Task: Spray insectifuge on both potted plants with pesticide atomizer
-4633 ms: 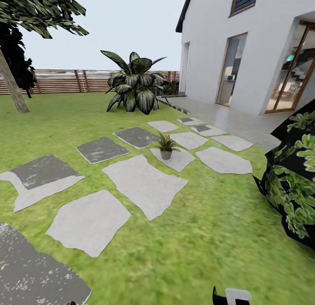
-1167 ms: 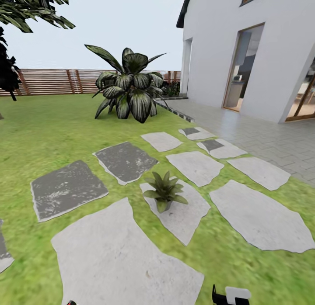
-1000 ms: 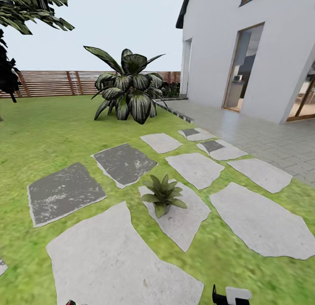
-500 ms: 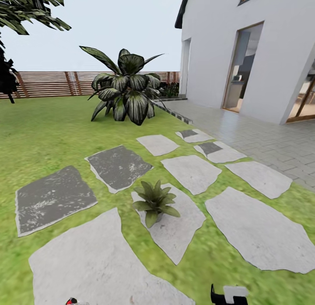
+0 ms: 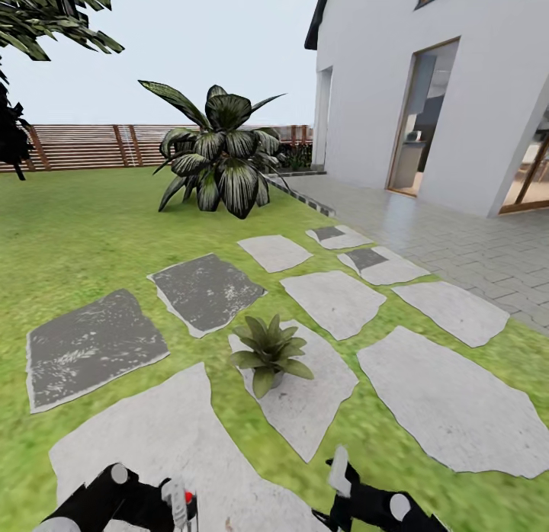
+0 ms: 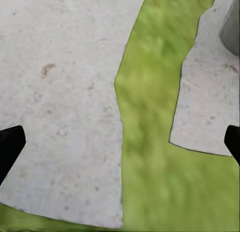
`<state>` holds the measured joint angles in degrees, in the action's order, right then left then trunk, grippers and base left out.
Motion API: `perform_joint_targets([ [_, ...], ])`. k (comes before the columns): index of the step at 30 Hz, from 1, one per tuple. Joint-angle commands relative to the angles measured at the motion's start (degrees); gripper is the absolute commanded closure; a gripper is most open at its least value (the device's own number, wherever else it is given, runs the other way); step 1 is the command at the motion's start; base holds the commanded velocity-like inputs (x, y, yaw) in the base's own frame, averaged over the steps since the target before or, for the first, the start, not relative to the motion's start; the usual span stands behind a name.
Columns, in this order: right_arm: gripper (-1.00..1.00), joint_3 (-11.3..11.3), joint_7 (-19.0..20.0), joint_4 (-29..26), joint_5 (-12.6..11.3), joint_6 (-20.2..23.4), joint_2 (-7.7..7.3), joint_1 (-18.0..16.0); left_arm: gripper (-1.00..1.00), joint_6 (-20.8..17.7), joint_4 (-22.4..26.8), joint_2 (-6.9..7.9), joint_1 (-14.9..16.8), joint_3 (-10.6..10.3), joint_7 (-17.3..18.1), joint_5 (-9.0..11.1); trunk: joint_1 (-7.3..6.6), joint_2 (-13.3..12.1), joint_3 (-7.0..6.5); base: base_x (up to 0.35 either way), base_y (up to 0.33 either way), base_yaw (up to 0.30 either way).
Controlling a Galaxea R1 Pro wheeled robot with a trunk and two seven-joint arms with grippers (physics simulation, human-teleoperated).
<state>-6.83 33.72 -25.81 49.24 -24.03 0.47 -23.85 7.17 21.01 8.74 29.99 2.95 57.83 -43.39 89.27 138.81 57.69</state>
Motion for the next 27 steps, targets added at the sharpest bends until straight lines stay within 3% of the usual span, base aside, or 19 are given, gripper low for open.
perform_joint_targets([
  [1,-1.00,-0.5,2.8,-0.6,1.1,-0.2,0.04,-0.5,1.00,-0.4,2.0,-0.08,0.0,0.3,3.6,-2.1,-0.01,0.0,0.06,0.000,0.000,0.000],
  [3,-1.00,-0.5,7.9,-1.9,1.6,-0.1,-0.01,-1.5,1.00,-1.2,4.7,-0.20,0.1,0.4,8.6,-4.3,-0.01,0.0,0.06,0.000,0.000,0.000],
  [7,-1.00,-0.5,10.9,-2.7,1.7,0.3,0.28,-2.6,1.00,-2.4,6.8,-0.45,0.1,0.3,12.3,-5.9,-0.01,0.0,0.06,0.000,0.000,0.000],
  [10,-1.00,-0.5,11.3,-2.8,1.7,0.9,0.53,-2.8,1.00,-3.1,7.1,-0.83,0.1,0.3,13.0,-8.7,-0.01,0.0,0.06,0.000,0.000,0.000],
  [11,-1.00,-0.4,11.3,-2.8,1.7,1.0,0.63,-2.9,1.00,-3.2,7.2,-0.97,0.1,0.4,13.0,-11.2,-0.01,0.0,0.06,0.000,0.000,0.000],
  [13,-1.00,-0.4,11.4,-2.8,1.7,1.0,1.06,-2.9,1.00,-3.3,7.2,-1.33,0.1,0.5,12.8,-13.3,-0.01,0.0,0.06,0.000,0.000,0.000],
  [18,-1.00,-0.1,11.4,-2.8,1.8,1.1,3.04,-2.9,1.00,-3.1,7.3,-2.01,0.0,0.5,10.5,-14.1,-0.01,0.0,0.06,0.000,0.000,0.000],
  [19,1.00,0.5,11.4,-2.9,1.8,1.1,3.45,-2.9,1.00,-3.1,7.2,-2.14,-0.1,0.4,9.2,-14.1,-0.01,0.0,0.06,0.000,0.000,0.000],
  [24,1.00,4.2,11.4,-2.9,1.7,1.6,5.20,-2.9,1.00,-2.7,7.2,-3.45,-0.1,0.1,7.2,-14.2,-0.01,0.0,0.06,0.000,0.000,0.000],
  [27,1.00,4.6,11.4,-3.0,1.8,1.8,6.20,-2.9,1.00,-2.5,7.3,-4.65,-0.1,-2.2,6.6,-14.2,-0.01,0.0,0.06,0.000,0.000,0.000],
])
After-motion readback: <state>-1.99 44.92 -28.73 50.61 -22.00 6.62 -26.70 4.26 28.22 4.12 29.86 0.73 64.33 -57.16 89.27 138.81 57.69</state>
